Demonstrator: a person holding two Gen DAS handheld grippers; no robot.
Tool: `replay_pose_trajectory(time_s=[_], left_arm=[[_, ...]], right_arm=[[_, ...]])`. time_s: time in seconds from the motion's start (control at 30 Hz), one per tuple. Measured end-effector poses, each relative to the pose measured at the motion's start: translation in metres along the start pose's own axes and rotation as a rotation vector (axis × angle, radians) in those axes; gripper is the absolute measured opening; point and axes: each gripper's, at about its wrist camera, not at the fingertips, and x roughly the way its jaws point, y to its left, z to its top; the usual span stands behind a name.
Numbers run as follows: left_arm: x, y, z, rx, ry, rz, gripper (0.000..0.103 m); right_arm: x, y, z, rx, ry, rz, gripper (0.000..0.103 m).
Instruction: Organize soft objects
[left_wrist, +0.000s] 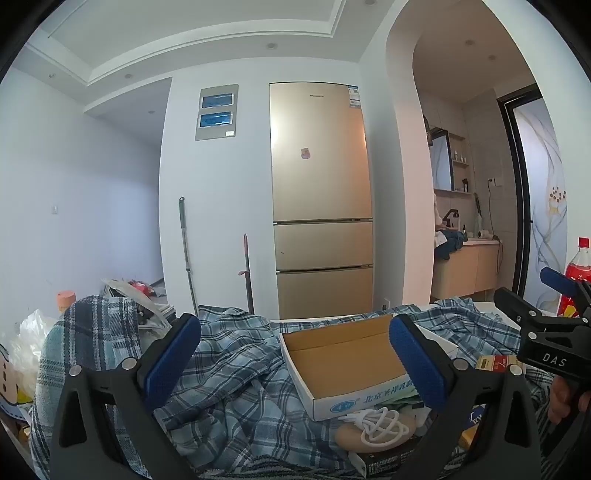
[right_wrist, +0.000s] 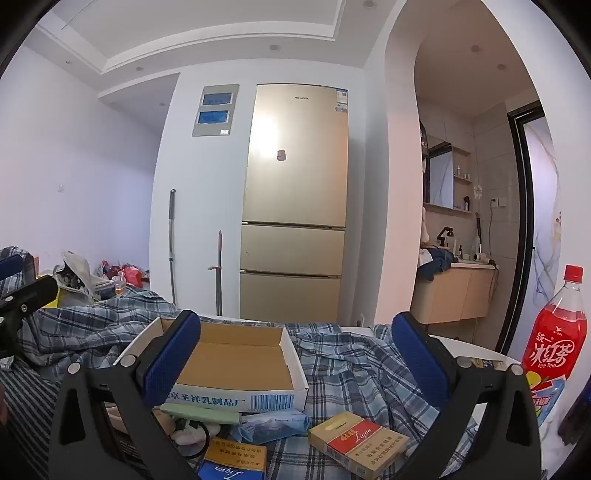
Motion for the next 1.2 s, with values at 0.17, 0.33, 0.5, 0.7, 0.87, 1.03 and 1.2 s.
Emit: replay_pose_trajectory(time_s=[0.17, 0.33, 0.5, 0.7, 0.87, 1.03, 1.2], left_arm=[[-0.001, 0.000, 0.000, 0.001, -0.015, -0.002, 0.103], [0.000, 0.000, 0.000, 0.000, 0.000, -0.003, 0.103], [0.000, 0.000, 0.000, 0.002, -0.003, -0.003, 0.103], [-0.001, 0.000, 0.000, 0.001, -0.005, -0.008, 0.103], [-0.001, 0.002, 0.001, -0.002, 0.004, -0.043, 0.103], [0.001, -0.002, 0.001, 0.012, 0.017, -0.054, 0.103], [0.000, -0.002, 0.002, 0.011, 0.015, -0.057, 0.103]], right_arm=[[-0.001, -0.005, 0.001, 0.018, -0.007, -0.003, 0.103], [-0.005, 0.000, 0.000, -0.005, -0.025, -0.003, 0.103], [-0.009, 0.009, 0.000, -0.039, -0.042, 0.009, 0.103], [-0.010, 0.010, -0.001, -0.046, -0.057, -0.002, 0.103], [-0.013, 0.011, -0.001, -0.045, -0.060, -0.010, 0.103], [-0.011, 0.011, 0.000, -0.043, -0.041, -0.008, 0.103], [-0.009, 0.012, 0.001, -0.046, -0.033, 0.005, 0.103]])
